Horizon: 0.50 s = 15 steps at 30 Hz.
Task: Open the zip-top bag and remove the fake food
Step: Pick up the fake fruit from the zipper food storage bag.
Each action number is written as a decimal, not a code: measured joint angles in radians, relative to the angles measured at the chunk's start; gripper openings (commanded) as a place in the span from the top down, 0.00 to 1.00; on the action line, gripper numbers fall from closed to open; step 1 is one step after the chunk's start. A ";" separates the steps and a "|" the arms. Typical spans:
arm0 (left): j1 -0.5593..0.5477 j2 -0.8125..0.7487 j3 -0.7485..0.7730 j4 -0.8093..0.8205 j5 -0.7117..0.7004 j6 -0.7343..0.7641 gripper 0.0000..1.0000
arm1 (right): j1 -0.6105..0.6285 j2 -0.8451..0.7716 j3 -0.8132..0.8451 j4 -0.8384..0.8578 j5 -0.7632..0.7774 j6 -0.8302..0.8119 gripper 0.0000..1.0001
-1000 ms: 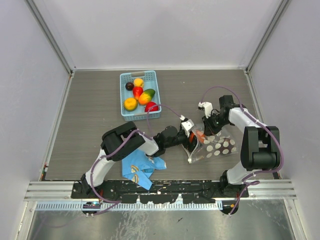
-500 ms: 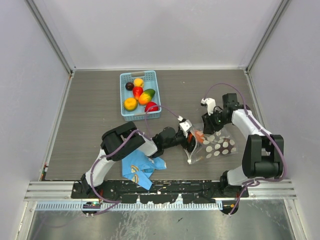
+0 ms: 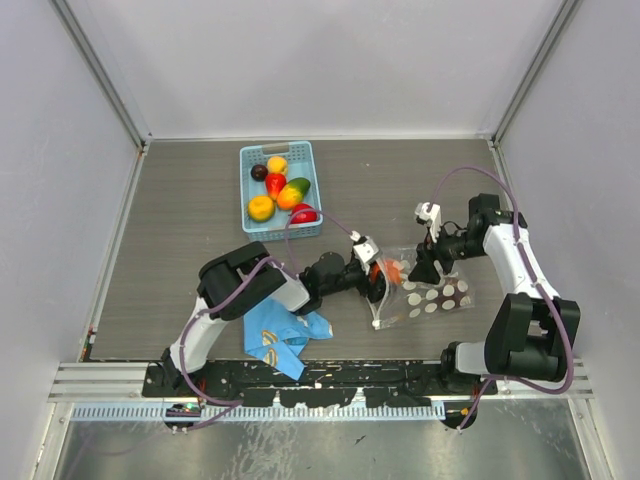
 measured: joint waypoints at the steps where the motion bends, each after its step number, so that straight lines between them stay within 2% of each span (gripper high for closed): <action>1: 0.003 0.000 0.000 -0.001 0.002 0.000 0.97 | 0.001 0.000 0.005 -0.031 -0.017 -0.042 0.30; 5: 0.009 -0.002 0.000 -0.004 0.007 0.000 0.97 | 0.008 0.000 0.014 -0.172 -0.071 -0.227 0.26; 8: 0.011 -0.002 0.000 -0.006 0.009 0.000 0.97 | 0.025 -0.005 0.012 -0.220 -0.083 -0.302 0.26; 15: 0.019 -0.019 0.000 -0.035 0.020 0.000 0.98 | 0.068 -0.114 -0.067 -0.101 -0.006 -0.235 0.27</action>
